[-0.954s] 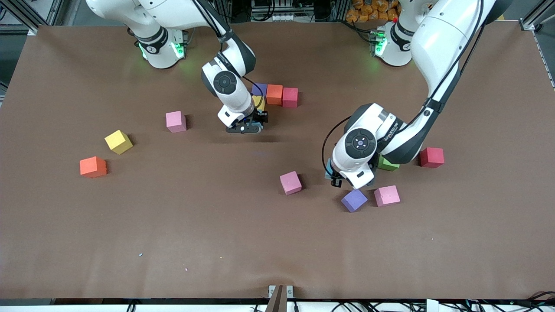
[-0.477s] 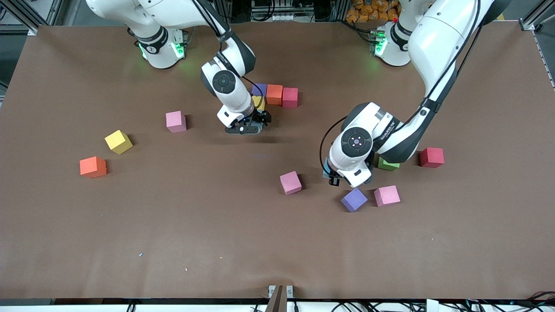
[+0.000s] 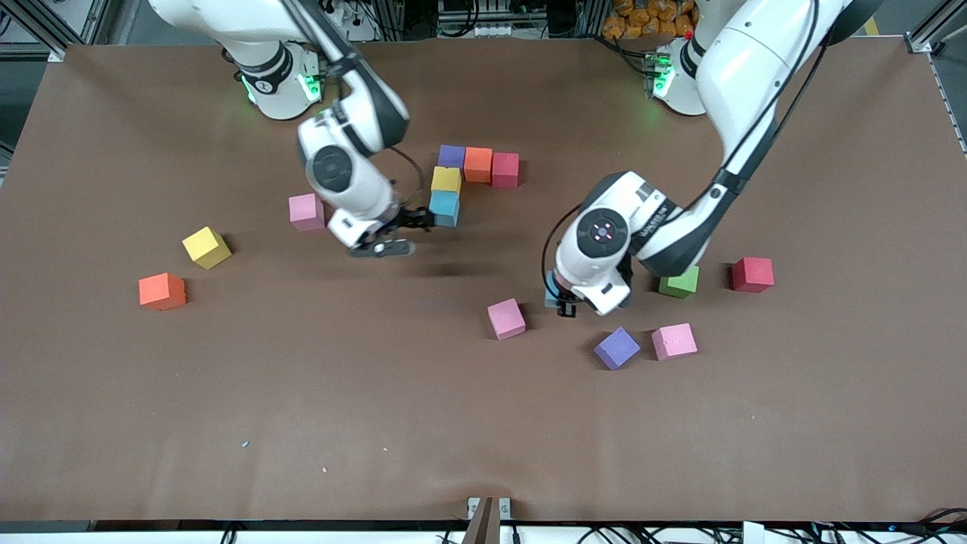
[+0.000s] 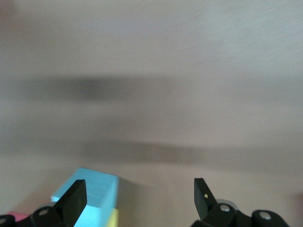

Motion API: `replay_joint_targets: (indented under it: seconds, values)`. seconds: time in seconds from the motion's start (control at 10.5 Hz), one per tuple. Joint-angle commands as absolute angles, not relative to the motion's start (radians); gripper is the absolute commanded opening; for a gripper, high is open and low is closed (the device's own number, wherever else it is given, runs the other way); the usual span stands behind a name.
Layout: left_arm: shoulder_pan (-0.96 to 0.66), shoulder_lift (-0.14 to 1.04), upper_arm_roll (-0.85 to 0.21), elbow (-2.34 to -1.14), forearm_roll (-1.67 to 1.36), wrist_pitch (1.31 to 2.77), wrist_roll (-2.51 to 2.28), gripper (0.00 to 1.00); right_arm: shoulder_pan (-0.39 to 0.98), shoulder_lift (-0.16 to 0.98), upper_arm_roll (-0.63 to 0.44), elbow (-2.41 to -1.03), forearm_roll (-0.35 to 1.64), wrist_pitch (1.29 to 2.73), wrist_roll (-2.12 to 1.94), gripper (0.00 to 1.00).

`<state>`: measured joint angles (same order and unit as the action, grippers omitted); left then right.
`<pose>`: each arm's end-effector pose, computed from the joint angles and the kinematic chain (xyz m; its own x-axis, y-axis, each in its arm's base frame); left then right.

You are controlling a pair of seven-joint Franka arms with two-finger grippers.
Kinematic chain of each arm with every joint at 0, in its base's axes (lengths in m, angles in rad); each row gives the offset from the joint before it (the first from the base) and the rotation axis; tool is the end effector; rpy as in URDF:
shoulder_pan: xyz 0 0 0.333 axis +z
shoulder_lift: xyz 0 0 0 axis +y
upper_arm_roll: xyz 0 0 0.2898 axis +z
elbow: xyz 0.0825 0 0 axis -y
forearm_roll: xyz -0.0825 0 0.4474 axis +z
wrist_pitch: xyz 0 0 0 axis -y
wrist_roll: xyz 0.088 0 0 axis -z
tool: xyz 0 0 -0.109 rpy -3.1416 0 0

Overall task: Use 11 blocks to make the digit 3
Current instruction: 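Place the cyan block with the right gripper while the left gripper holds cyan, then grasp the pink block with the right gripper while the left gripper lowers cyan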

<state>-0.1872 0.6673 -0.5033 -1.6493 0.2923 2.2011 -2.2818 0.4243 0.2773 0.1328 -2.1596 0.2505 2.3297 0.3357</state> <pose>0.5742 -0.4270 0.1974 0.0669 0.9968 -0.0433 0.9957 -0.0694 -0.0607 0.4954 0.3168 0.1860 0.9820 0.0483 -0.1824 0.0219 -0.9893 -0.1440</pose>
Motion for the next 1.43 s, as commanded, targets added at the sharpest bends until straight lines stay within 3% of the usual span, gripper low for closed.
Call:
replay_joint_targets:
  seconds: [0.0,0.29,0.57,0.86,1.34]
  values:
    - [-0.247,0.614,-0.497,-1.741,0.298,2.258,-2.379,0.00,0.350,0.192,0.144,-2.233,0.247,2.266,0.218,1.00]
    - [-0.357,0.597,-0.495,-1.839,0.311,2.359,-2.471,0.00,0.261,0.164,0.141,-2.302,0.106,2.223,0.135,1.00]
    - [-0.460,0.561,-0.495,-1.954,0.330,2.448,-2.566,0.00,0.137,0.106,0.141,-2.367,0.100,2.166,-0.043,1.00]
    - [-0.482,0.580,-0.495,-1.959,0.359,2.471,-2.635,0.00,0.091,0.069,0.141,-2.396,0.081,2.108,-0.072,1.00]
    - [-0.497,0.601,-0.494,-1.951,0.374,2.525,-2.690,0.00,0.062,0.089,0.141,-2.503,0.081,2.230,-0.080,1.00]
